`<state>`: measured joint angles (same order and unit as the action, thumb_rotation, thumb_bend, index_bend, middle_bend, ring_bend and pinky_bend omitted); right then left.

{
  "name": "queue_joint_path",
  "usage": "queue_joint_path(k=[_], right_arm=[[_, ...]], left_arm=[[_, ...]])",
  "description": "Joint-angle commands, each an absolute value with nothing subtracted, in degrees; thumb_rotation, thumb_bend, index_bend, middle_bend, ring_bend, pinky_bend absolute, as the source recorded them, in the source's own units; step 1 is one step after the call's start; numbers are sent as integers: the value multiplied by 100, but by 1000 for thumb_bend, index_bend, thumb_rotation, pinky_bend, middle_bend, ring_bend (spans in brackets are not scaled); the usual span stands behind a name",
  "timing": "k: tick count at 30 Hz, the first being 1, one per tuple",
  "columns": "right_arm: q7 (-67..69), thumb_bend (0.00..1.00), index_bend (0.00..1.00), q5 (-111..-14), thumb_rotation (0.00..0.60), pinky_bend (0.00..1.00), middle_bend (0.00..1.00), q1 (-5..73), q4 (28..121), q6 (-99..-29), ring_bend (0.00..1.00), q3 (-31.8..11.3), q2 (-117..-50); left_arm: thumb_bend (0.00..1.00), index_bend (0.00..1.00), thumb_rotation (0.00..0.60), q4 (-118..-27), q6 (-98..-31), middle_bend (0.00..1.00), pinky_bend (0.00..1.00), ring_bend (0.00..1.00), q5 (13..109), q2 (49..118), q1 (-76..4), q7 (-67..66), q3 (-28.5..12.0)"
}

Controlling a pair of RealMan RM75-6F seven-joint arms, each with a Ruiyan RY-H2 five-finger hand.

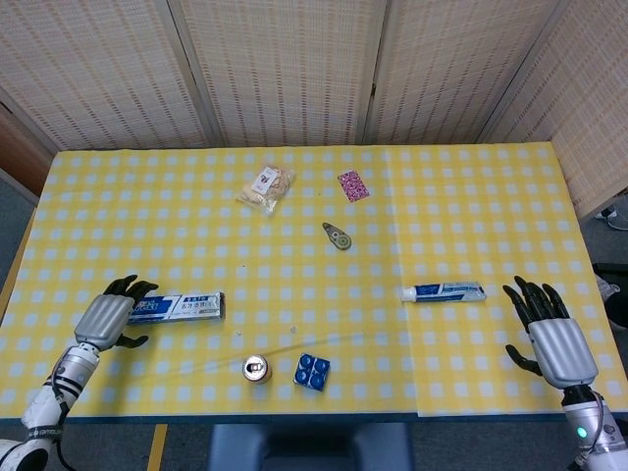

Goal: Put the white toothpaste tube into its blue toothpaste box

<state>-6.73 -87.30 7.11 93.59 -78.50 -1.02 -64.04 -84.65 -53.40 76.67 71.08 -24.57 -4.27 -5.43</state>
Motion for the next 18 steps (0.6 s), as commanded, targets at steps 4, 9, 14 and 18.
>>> queue_joint_path(k=[4,9,14,18], right_arm=[[-637,298,0,-8738,600,0,0,711,9340,-7882,0,-108,-6388],[-627,298,0,-8705,600,0,0,718,9318,-7862,0,-110,-6394],[-650,298,0,-8719,600,0,0,721,9320,-7865,0,-97,-6405],[-672,298,0,-8709,600,0,0,725,9305,-7864,0,-99,-6425]], left_arm=[[224,207,600,-8023,-5038,214,157,80,7484,7343,-2686,-231,-546],[224,215,600,-7726,-4946,220,169,92,7439,7503,-2760,-98,-510],[225,247,600,-7472,-4903,257,206,125,7444,7617,-2826,0,-486],[225,274,600,-7230,-4857,293,225,165,7415,7736,-2855,93,-458]])
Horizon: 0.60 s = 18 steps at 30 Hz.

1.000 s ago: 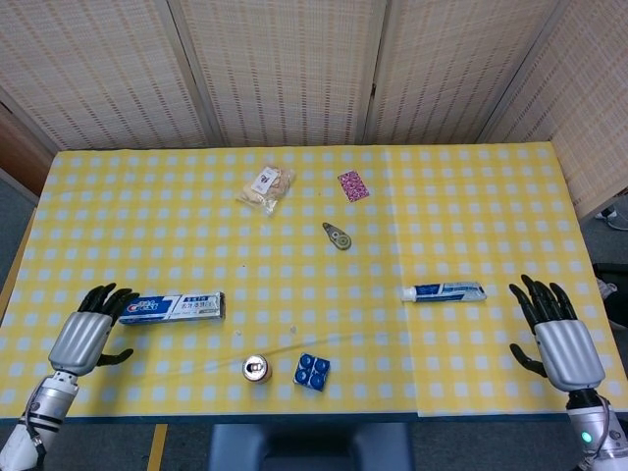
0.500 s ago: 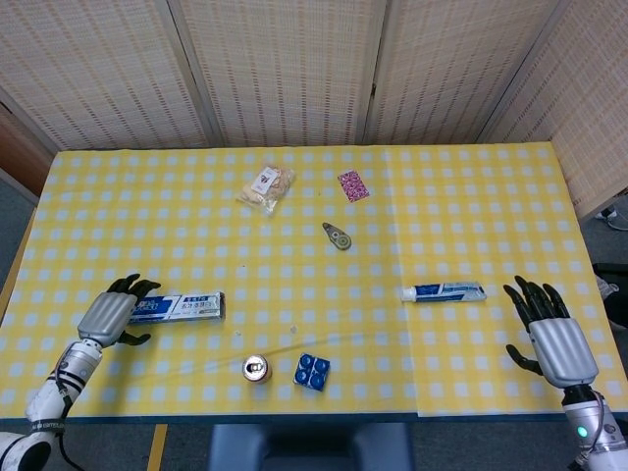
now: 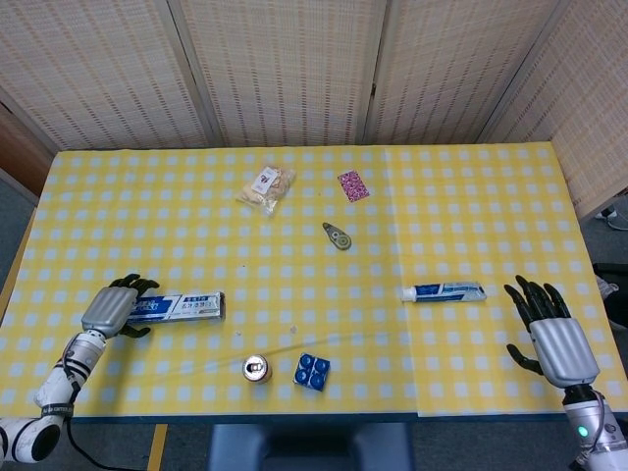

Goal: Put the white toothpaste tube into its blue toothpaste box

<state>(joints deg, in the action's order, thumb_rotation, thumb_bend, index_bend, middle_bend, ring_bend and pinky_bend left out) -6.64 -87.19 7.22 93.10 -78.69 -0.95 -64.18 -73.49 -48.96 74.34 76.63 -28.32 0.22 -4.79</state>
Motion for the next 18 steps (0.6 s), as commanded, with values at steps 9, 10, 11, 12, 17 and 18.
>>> queue_joint_path(k=[9,10,11,12,17,18], right_arm=[[-745,298,0,-8653,600,0,0,740,9294,-7799,0,-80,-6457],[-743,298,0,-8652,600,0,0,734,9294,-7817,0,-85,-6455],[-746,298,0,-8651,600,0,0,728,9292,-7836,0,-91,-6455],[-748,299,0,-8649,600,0,0,722,9290,-7854,0,-95,-6458],[-757,298,0,-8610,600,0,0,734,9276,-7817,0,-99,-6466],[-760,298,0,-8602,600,0,0,735,9275,-7814,0,-102,-6468]], left_arm=[[225,306,600,-6779,-4712,323,255,182,7473,7955,-2941,540,-415],[225,312,600,-6724,-4699,331,261,188,7480,7980,-2952,571,-411],[225,318,600,-6673,-4693,339,267,195,7488,8006,-2960,599,-407],[225,328,600,-6613,-4696,350,276,205,7501,8040,-2968,644,-406],[226,408,600,-6293,-4848,374,343,248,7652,8247,-2973,856,-385],[225,411,600,-6253,-4841,376,349,253,7670,8272,-2981,903,-378]])
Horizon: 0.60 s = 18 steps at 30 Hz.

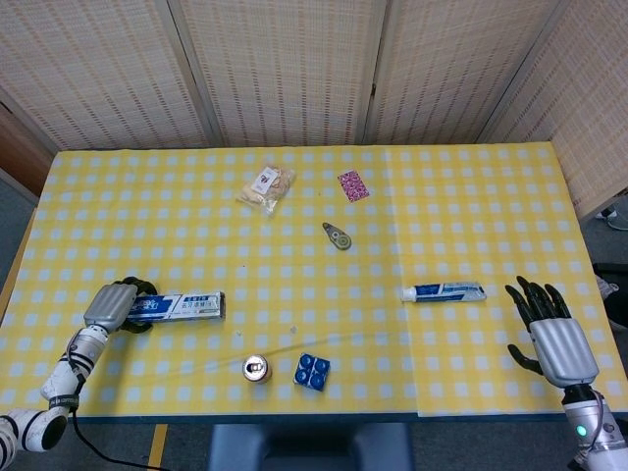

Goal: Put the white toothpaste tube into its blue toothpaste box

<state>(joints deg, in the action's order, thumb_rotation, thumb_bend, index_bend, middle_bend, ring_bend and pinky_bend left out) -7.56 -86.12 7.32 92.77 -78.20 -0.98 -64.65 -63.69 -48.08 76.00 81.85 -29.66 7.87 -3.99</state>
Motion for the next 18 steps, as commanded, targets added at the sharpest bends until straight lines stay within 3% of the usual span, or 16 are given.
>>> queue_joint_path(k=[1,5,18], right_arm=[[-765,298,0,-8596,600,0,0,735,9273,-7814,0,-103,-6470],[-769,298,0,-8575,600,0,0,730,9272,-7823,0,-111,-6468],[-729,298,0,-8608,600,0,0,699,9270,-7890,0,-96,-6451]], left_arm=[[225,412,600,-6213,-4834,379,351,256,7687,8296,-2989,946,-370],[225,419,600,-6033,-4822,423,390,292,7739,8401,-3028,1062,-354],[225,609,600,-5738,-5089,631,624,486,7898,8639,-3027,1529,-373]])
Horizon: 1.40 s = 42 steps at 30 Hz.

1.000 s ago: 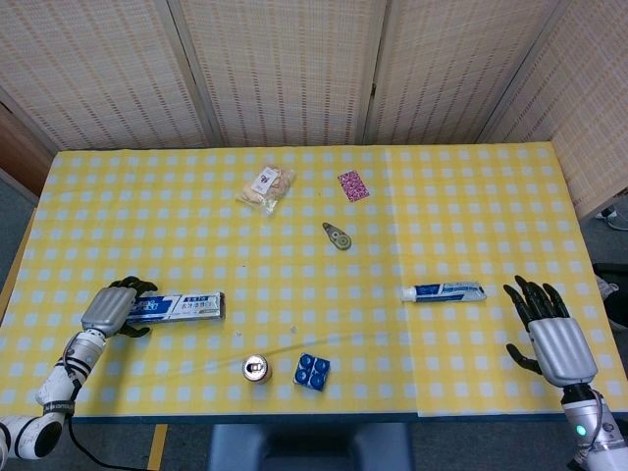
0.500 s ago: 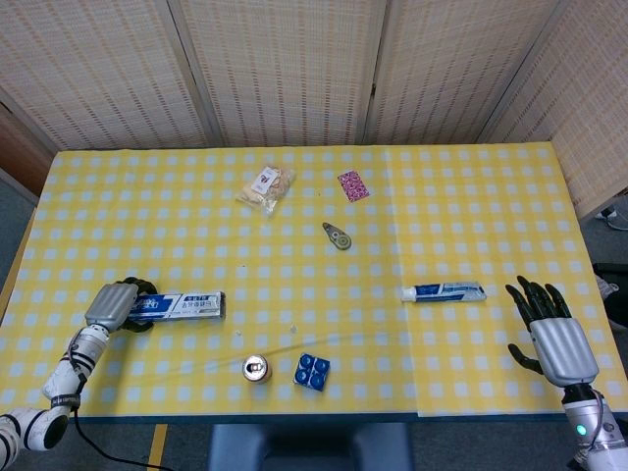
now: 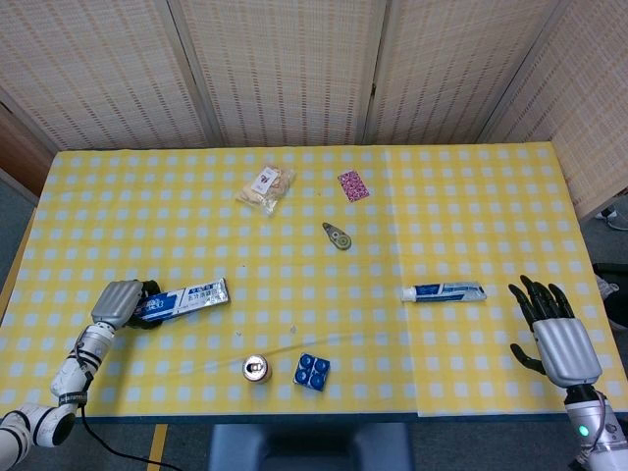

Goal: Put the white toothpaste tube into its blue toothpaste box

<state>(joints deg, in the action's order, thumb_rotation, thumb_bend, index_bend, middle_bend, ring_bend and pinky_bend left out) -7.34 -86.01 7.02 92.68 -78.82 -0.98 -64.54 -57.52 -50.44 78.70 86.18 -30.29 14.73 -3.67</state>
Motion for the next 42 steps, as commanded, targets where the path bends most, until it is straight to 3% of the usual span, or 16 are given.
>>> queue_joint_path(k=[1,7,17,26,34,42], right_arm=[[-725,298,0,-8614,600,0,0,697,9270,-7894,0,-93,-6448],[-708,298,0,-8652,600,0,0,689,9274,-7911,0,-76,-6444],[-795,299,0,-8636,600,0,0,710,9205,-7889,0,-92,-6522],[-1402,299,6,-8287,600,0,0,1350,8833,-6886,0,-306,-6577],[-2063,298,238,-7555,600,0,130,2172,8445,-5667,61,-604,-6907],[-2865,298,324,-6814,600,0,196,2730,7873,-5048,94,-714,-7490]], left_arm=[[224,617,600,-5751,-5120,642,634,494,7918,8638,-3023,1569,-373],[220,647,600,-5857,-5406,677,674,525,8087,8575,-2968,1826,-348],[210,694,600,-6307,-6580,737,730,583,8822,8332,-2643,2654,-92],[208,716,600,-6679,-7399,764,749,605,9391,8148,-2490,3002,122],[209,716,600,-6803,-7543,764,749,605,9395,8070,-2478,3100,95],[212,716,600,-6724,-7730,764,748,605,9305,8116,-2435,3278,-16]])
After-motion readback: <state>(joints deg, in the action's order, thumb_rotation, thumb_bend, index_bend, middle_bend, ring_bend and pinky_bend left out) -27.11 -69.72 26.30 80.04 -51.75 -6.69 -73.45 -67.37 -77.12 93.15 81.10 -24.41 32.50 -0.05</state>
